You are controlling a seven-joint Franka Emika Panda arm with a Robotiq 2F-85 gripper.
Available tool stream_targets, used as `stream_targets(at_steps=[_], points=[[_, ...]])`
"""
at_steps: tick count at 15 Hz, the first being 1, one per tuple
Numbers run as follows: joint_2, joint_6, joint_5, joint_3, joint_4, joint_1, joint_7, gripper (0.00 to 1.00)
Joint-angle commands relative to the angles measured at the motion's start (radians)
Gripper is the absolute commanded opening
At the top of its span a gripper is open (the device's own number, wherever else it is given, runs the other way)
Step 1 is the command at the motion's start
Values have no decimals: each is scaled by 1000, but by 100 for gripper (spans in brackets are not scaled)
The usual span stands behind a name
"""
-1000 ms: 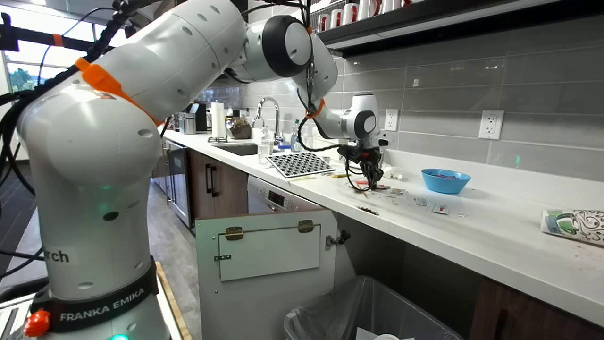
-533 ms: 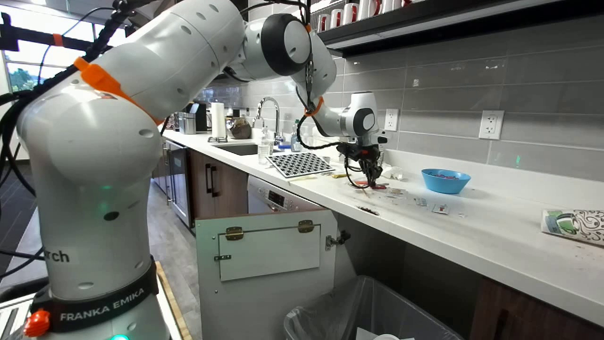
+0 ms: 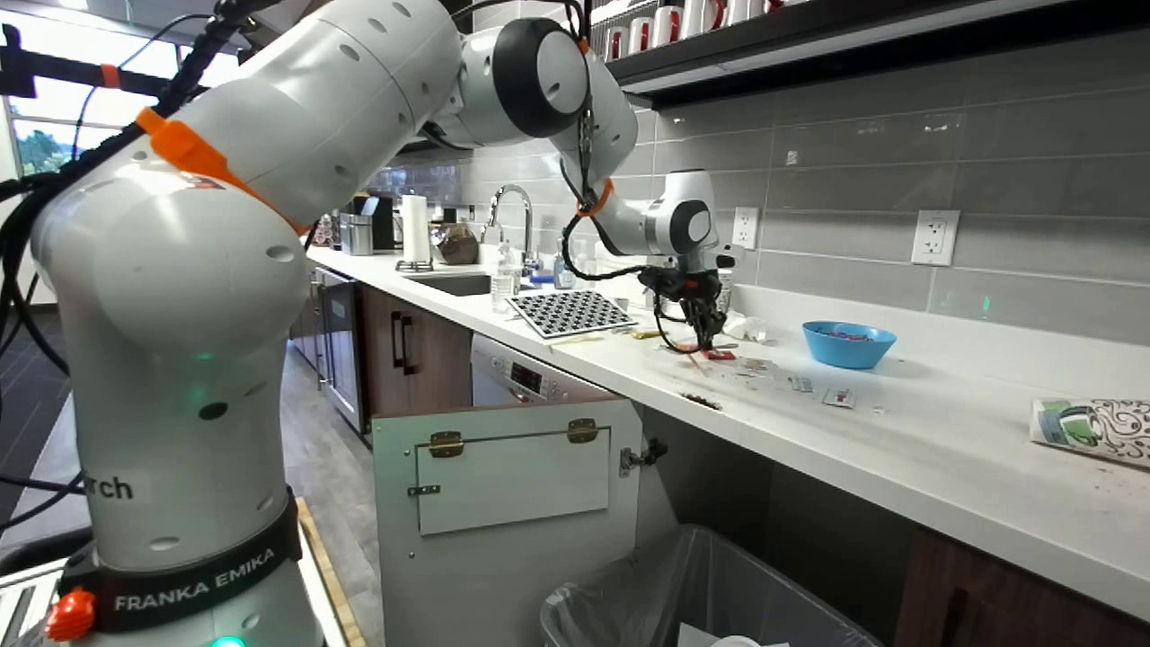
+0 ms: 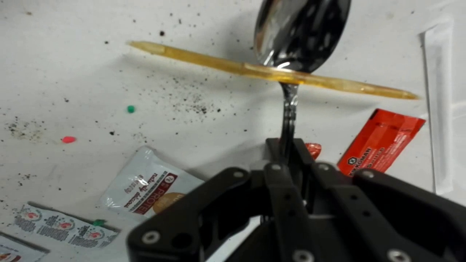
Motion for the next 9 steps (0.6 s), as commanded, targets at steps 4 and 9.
stream_targets(at_steps=[4,9], points=[[-123,11,-28,-36,-167,46,22,3],[-217,57,-57,-48,-299,64,35,3]])
